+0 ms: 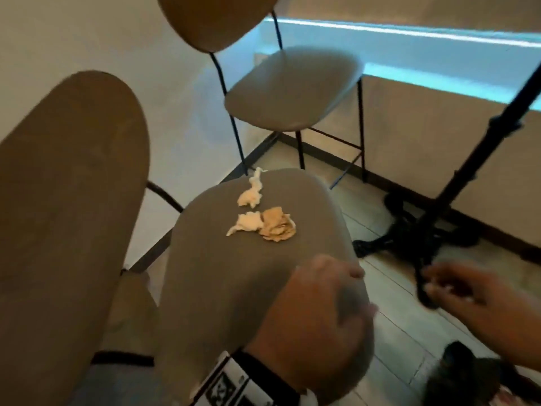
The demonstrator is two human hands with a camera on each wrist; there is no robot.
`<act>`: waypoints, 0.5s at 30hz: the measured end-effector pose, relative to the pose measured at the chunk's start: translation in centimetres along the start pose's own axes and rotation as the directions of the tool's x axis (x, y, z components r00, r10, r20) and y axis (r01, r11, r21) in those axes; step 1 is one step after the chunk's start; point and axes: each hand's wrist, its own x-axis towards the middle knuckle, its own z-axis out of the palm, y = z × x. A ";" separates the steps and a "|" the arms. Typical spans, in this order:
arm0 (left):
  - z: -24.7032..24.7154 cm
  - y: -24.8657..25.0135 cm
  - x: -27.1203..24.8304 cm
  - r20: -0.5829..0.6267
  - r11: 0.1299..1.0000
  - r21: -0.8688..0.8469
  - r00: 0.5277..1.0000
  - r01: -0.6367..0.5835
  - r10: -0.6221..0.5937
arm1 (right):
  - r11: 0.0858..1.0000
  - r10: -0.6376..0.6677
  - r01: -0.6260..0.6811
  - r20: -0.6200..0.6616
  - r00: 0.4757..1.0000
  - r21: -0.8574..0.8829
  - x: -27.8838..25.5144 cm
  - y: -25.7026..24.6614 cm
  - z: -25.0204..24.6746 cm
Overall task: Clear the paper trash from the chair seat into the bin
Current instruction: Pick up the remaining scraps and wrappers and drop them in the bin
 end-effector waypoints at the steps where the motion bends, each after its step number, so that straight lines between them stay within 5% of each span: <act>1: -0.9 -1.3 0.2 -0.072 0.999 0.043 0.997 0.026 -0.023 | 0.996 -0.077 0.078 0.016 0.997 -0.046 1.0 -3.6 -0.5; 7: -4.1 -7.3 3.1 -0.170 0.884 0.176 0.898 0.433 -0.406 | 0.850 -0.317 0.354 0.157 0.935 -0.390 10.3 -18.0 1.1; 12: -7.2 -11.8 6.8 -0.299 0.848 -0.009 0.807 0.530 -0.508 | 0.735 -0.308 0.432 0.310 0.900 -0.523 13.7 -21.7 5.9; 15: -8.3 -13.3 9.2 -0.243 0.857 -0.008 0.831 0.515 -0.501 | 0.685 -0.306 0.406 0.267 0.914 -0.605 14.3 -20.9 8.4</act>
